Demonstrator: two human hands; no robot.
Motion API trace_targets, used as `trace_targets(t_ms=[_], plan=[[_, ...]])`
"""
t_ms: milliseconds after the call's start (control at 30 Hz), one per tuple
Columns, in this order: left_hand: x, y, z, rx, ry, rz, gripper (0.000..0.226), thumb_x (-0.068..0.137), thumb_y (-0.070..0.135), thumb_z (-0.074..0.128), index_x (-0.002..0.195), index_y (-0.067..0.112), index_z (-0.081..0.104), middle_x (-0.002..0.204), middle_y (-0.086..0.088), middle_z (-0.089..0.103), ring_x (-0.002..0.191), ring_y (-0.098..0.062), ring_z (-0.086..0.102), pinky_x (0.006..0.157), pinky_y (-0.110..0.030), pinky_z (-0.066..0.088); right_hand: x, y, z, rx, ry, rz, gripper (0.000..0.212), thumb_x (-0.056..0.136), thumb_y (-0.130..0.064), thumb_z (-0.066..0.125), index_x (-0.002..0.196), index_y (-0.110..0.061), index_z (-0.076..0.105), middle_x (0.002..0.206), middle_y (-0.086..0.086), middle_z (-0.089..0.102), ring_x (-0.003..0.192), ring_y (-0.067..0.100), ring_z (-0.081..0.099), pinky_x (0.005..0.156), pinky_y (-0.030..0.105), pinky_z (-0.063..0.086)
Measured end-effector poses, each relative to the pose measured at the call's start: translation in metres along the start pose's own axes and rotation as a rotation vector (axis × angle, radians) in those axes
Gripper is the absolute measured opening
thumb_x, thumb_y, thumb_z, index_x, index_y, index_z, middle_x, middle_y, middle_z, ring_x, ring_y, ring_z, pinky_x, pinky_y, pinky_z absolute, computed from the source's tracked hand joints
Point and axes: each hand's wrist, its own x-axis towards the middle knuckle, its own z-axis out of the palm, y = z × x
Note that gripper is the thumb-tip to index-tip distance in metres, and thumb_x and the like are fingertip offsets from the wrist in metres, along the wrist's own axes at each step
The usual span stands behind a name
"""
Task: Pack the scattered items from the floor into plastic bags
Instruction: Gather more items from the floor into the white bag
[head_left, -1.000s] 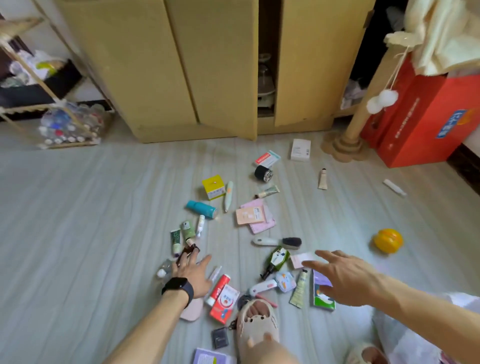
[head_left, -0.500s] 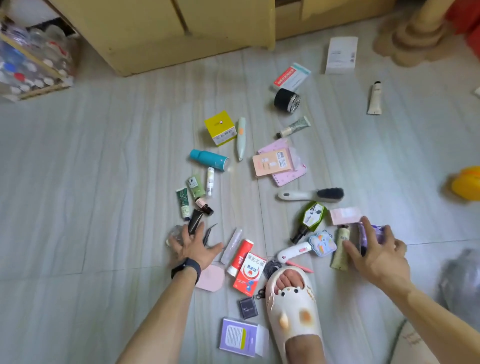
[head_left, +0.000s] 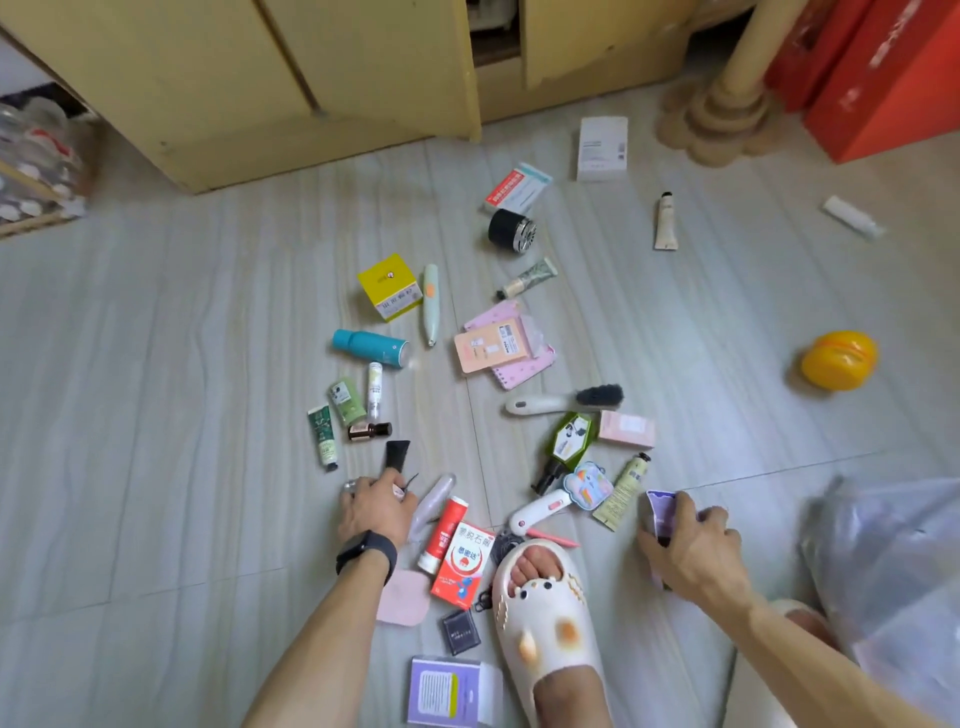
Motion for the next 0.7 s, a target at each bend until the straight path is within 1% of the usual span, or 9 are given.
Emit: trace_targets(t_ms=[33, 100, 200, 333, 433, 500, 567, 633, 700], plan=[[-0.001, 0.002, -0.006, 0.008, 0.0, 0.014, 0.01, 0.09, 0.036, 0.05, 0.096, 0.033, 0.058, 0.105, -0.003, 0.062, 0.108, -0.029, 0.047, 0.076, -0.032, 0.044, -0.001, -0.001, -0.013, 0.038, -0.06, 0.042, 0.054, 0.085, -0.05, 0.061, 0.119, -0.011, 0.047, 0.107, 0.015, 0.047, 0.092, 0.039, 0.055, 0.082, 0.04, 0.042], [-0.005, 0.003, -0.019, 0.006, 0.003, 0.06, 0.008, 0.091, 0.036, 0.049, 0.092, 0.035, 0.057, 0.1, -0.001, 0.063, 0.101, -0.029, 0.048, 0.072, -0.03, 0.04, -0.001, -0.003, -0.044, 0.071, -0.135, 0.037, 0.051, 0.087, -0.048, 0.059, 0.125, -0.016, 0.046, 0.107, 0.009, 0.042, 0.101, 0.037, 0.056, 0.087, 0.036, 0.043], [-0.009, 0.007, -0.043, -0.042, 0.052, 0.119, 0.003, 0.088, 0.039, 0.055, 0.086, 0.04, 0.057, 0.097, 0.003, 0.068, 0.095, -0.027, 0.052, 0.074, -0.031, 0.043, -0.001, -0.007, -0.099, 0.083, -0.162, -0.071, 0.057, 0.082, -0.048, 0.062, 0.13, -0.023, 0.045, 0.109, 0.005, 0.041, 0.103, 0.032, 0.058, 0.083, 0.032, 0.045], [-0.031, 0.037, -0.097, -0.179, 0.125, 0.179, 0.006, 0.082, 0.038, 0.061, 0.078, 0.038, 0.057, 0.088, 0.003, 0.069, 0.091, -0.03, 0.058, 0.073, -0.032, 0.049, -0.013, -0.01, -0.173, -0.038, -0.057, -0.226, 0.059, 0.076, -0.049, 0.067, 0.126, -0.024, 0.049, 0.109, 0.006, 0.046, 0.098, 0.031, 0.058, 0.078, 0.031, 0.046], [-0.06, 0.081, -0.152, -0.302, 0.225, 0.27, 0.007, 0.08, 0.035, 0.067, 0.079, 0.032, 0.061, 0.084, -0.003, 0.072, 0.089, -0.034, 0.063, 0.078, -0.034, 0.049, -0.035, -0.005, -0.231, -0.143, 0.085, -0.345, 0.053, 0.071, -0.049, 0.067, 0.117, -0.026, 0.053, 0.108, 0.006, 0.051, 0.091, 0.031, 0.06, 0.078, 0.034, 0.052], [-0.078, 0.113, -0.186, -0.363, 0.245, 0.334, 0.008, 0.079, 0.034, 0.071, 0.082, 0.029, 0.065, 0.087, -0.002, 0.073, 0.091, -0.032, 0.064, 0.077, -0.032, 0.049, -0.05, 0.001, -0.266, -0.203, 0.128, -0.393, 0.047, 0.068, -0.05, 0.066, 0.107, -0.028, 0.054, 0.104, 0.004, 0.051, 0.086, 0.031, 0.059, 0.077, 0.036, 0.053], [-0.098, 0.146, -0.217, -0.398, 0.252, 0.432, 0.01, 0.079, 0.034, 0.073, 0.085, 0.029, 0.067, 0.091, 0.001, 0.071, 0.093, -0.03, 0.063, 0.075, -0.03, 0.046, -0.068, 0.014, -0.297, -0.211, 0.178, -0.421, 0.045, 0.065, -0.051, 0.066, 0.104, -0.03, 0.053, 0.101, 0.002, 0.049, 0.083, 0.03, 0.056, 0.076, 0.039, 0.054], [-0.12, 0.18, -0.24, -0.389, 0.248, 0.526, 0.011, 0.079, 0.038, 0.074, 0.081, 0.031, 0.066, 0.083, 0.004, 0.071, 0.088, -0.026, 0.063, 0.07, -0.029, 0.045, -0.088, 0.033, -0.322, -0.177, 0.224, -0.428, 0.042, 0.066, -0.052, 0.066, 0.101, -0.033, 0.053, 0.101, 0.0, 0.049, 0.083, 0.027, 0.056, 0.078, 0.039, 0.053], [-0.14, 0.21, -0.255, -0.357, 0.241, 0.604, 0.011, 0.078, 0.04, 0.073, 0.079, 0.034, 0.065, 0.079, 0.007, 0.07, 0.083, -0.023, 0.063, 0.066, -0.027, 0.044, -0.107, 0.054, -0.336, -0.084, 0.254, -0.414, 0.041, 0.069, -0.053, 0.068, 0.102, -0.034, 0.054, 0.101, -0.002, 0.049, 0.086, 0.024, 0.058, 0.08, 0.034, 0.05]])
